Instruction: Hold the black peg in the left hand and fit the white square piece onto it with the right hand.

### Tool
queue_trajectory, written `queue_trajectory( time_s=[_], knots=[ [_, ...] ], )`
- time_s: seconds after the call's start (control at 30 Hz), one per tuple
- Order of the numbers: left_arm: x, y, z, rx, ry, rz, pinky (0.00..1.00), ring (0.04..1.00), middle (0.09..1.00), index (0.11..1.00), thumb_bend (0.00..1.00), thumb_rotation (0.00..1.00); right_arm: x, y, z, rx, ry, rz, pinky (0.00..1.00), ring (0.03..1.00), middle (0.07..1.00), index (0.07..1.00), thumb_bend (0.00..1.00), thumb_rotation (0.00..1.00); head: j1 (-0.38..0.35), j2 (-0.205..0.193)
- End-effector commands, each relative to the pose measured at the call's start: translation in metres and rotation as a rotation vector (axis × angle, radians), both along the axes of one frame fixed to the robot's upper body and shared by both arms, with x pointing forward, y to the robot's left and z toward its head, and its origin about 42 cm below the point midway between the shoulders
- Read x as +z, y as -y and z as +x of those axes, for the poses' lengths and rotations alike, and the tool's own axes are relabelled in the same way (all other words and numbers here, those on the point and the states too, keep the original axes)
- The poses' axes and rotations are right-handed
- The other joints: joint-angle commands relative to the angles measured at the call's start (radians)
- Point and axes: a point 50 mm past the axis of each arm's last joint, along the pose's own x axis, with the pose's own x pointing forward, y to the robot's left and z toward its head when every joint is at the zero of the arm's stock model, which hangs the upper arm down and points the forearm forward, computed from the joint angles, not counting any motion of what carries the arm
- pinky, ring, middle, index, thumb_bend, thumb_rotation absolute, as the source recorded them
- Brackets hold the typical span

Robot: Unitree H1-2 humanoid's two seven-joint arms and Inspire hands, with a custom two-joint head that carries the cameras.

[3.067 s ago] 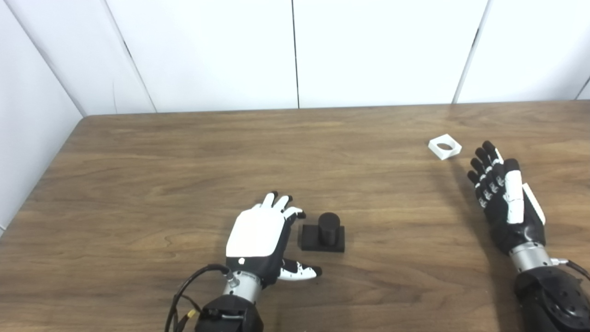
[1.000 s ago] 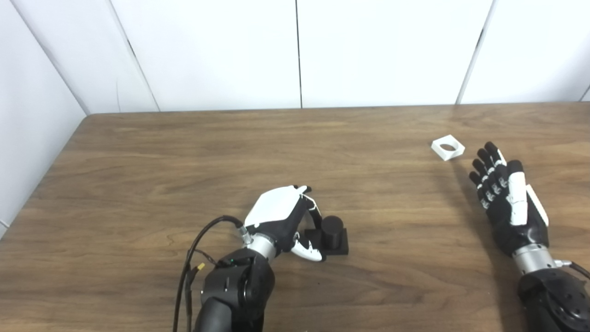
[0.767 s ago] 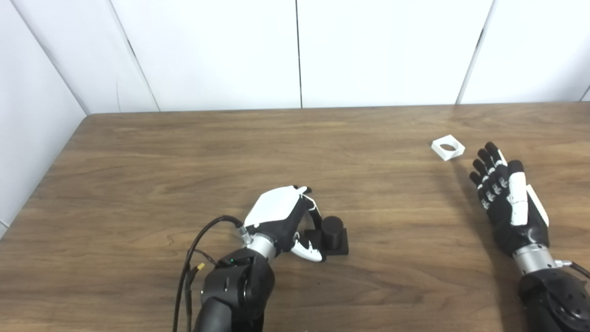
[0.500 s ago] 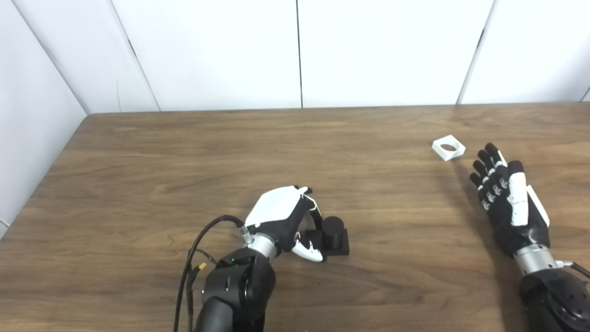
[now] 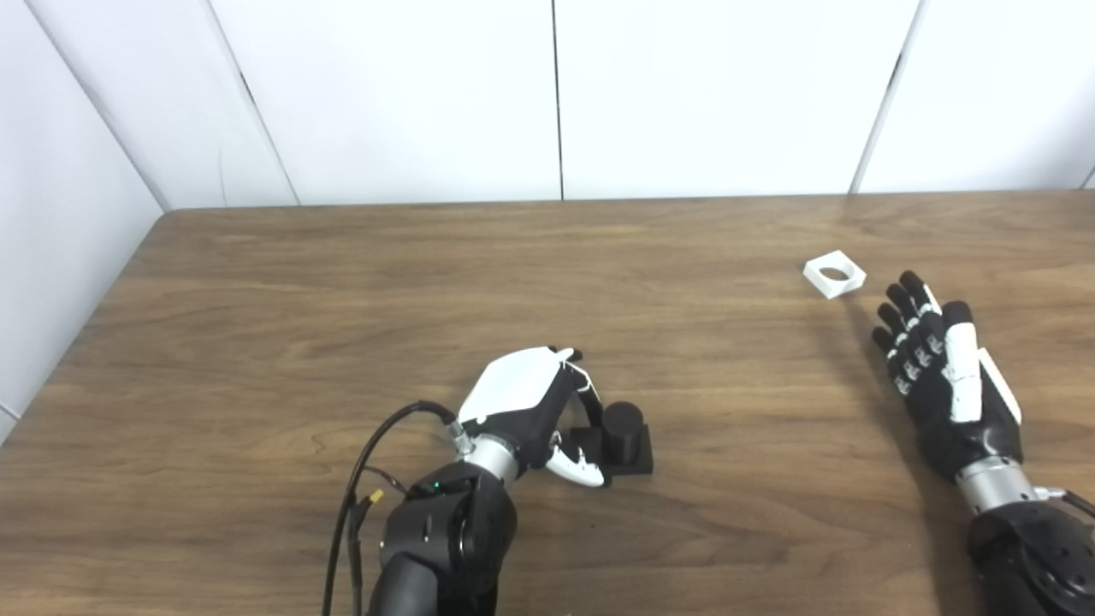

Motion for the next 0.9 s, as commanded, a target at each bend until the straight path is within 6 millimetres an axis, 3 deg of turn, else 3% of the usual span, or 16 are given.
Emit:
queue_trajectory(
  time_s=[0.0, 0.53, 0.87],
  knots=[
    [0.012, 0.002, 0.003, 0.007, 0.063, 0.000, 1.00, 1.000, 0.962, 0.480, 0.53, 0.05, 0.021, 0.001, 0.006, 0.013, 0.068, -0.001, 1.00, 1.000, 1.000, 1.000, 0.61, 1.00, -0.002, 0.002],
    [0.009, 0.001, 0.004, 0.012, 0.054, 0.034, 1.00, 1.000, 0.961, 0.484, 0.53, 0.06, 0.080, -0.002, 0.044, 0.066, 0.148, -0.010, 1.00, 1.000, 1.000, 1.000, 0.61, 1.00, -0.008, -0.001],
    [0.007, -0.001, 0.005, 0.007, 0.060, 0.042, 1.00, 1.000, 0.954, 0.482, 0.53, 0.06, 0.098, 0.000, 0.059, 0.085, 0.146, -0.088, 1.00, 1.000, 1.000, 1.000, 0.61, 1.00, -0.015, 0.000]
  ],
)
